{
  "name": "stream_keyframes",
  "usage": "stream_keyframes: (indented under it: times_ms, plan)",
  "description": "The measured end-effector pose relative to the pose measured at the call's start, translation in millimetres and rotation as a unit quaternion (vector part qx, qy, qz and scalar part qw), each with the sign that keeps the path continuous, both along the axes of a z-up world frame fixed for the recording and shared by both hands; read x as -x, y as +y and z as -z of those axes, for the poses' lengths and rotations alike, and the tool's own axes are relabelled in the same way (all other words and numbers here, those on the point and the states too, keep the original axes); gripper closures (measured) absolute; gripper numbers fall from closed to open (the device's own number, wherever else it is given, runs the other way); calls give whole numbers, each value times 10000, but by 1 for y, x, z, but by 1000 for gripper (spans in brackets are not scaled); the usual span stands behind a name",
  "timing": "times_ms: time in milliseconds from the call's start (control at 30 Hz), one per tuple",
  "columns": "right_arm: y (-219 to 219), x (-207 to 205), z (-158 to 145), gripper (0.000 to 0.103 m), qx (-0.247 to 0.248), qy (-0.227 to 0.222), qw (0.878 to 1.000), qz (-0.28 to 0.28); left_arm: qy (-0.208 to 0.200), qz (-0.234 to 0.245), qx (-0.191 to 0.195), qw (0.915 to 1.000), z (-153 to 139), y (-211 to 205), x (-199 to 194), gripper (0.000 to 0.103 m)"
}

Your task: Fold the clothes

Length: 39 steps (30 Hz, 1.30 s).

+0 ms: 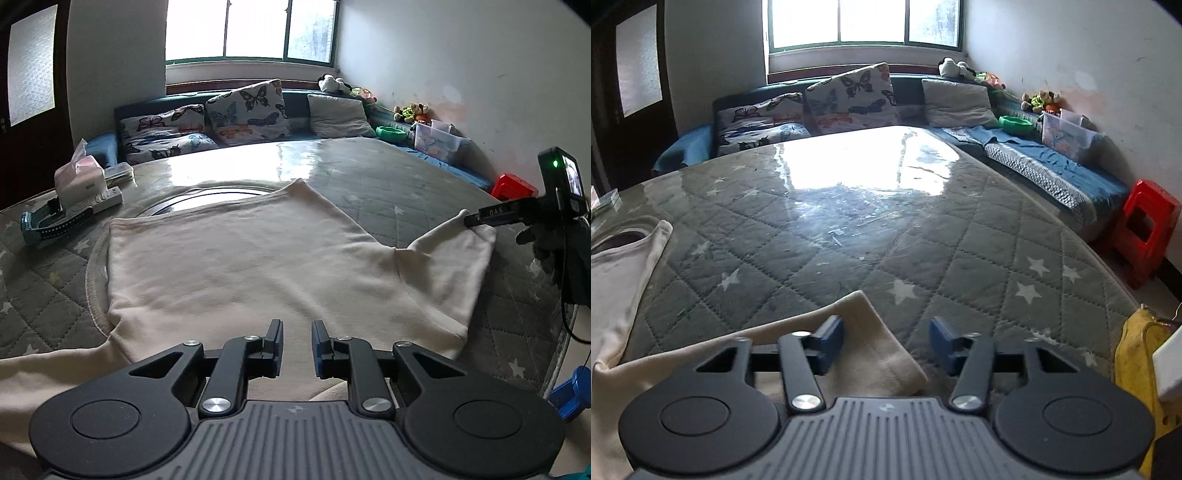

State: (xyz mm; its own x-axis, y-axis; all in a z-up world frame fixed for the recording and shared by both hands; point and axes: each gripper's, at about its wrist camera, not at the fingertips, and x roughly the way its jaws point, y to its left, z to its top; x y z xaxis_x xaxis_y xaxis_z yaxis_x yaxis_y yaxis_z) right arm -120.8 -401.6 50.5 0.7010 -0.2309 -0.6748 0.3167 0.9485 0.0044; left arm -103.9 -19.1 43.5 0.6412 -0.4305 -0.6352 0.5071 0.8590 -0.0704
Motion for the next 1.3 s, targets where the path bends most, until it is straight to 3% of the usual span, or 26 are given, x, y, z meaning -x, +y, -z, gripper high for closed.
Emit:
stream_keyframes:
  times_ms: [267, 367, 700, 800, 967, 1033, 1300]
  plan:
    - [6, -7, 2, 54, 67, 90, 9998, -138, 3, 149, -6, 9999, 3, -14, 1, 84]
    - [2, -1, 0, 54, -37, 50, 10000, -64, -25, 163, -17, 9999, 3, -15, 1, 74]
    - [-1, 20, 1, 54, -211, 187, 9994, -209, -89, 216, 26, 9997, 0, -20, 1, 74]
    - [0, 22, 2, 60, -231, 172, 9994, -200, -103, 193, 20, 9998, -1, -20, 0, 74]
    - [2, 26, 1, 86, -411, 106, 9987, -286, -61, 146, 30, 9999, 1, -23, -1, 74]
    - [2, 27, 0, 90, -497, 56, 9983, -283, -41, 158, 13, 9999, 2, -26, -1, 74]
    - [3, 33, -20, 95, -705, -294, 9964, -367, 9, 325, -54, 9995, 9, -41, 1, 70]
